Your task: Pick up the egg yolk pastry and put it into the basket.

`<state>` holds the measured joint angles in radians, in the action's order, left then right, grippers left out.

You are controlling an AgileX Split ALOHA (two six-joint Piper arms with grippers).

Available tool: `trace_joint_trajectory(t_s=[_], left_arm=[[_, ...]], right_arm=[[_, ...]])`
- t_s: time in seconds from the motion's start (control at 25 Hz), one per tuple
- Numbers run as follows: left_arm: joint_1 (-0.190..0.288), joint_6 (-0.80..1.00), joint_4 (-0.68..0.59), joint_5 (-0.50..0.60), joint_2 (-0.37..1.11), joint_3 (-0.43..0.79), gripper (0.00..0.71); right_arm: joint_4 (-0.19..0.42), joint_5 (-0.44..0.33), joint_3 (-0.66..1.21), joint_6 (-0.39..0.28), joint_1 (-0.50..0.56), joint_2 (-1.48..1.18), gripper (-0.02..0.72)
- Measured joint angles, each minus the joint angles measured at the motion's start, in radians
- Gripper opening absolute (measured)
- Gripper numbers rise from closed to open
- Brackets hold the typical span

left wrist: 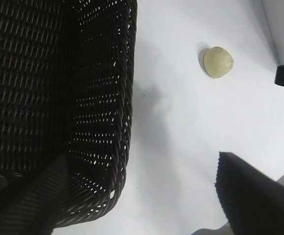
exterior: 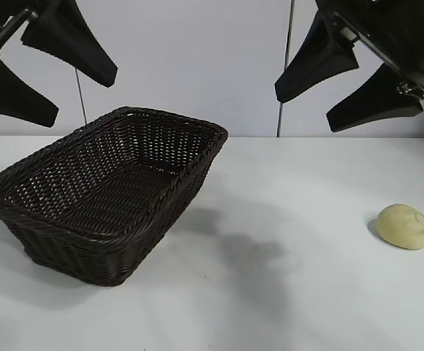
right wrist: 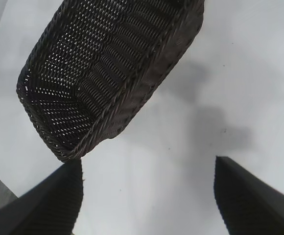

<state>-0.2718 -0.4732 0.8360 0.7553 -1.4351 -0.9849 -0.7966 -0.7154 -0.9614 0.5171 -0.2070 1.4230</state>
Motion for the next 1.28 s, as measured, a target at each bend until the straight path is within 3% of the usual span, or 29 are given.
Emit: trace_joint_trajectory(t_s=[1.08,1.28], left_arm=[[0.000,0.000,0.001,-0.001,0.000,0.000,0.596],[0.000,0.001,0.003,-0.046,0.000,0.000,0.596]], right_arm=[[0.000,0.000,0.000,0.000,0.000,0.000,0.540],[0.000,0.000,0.000,0.000,0.000,0.000,0.540]])
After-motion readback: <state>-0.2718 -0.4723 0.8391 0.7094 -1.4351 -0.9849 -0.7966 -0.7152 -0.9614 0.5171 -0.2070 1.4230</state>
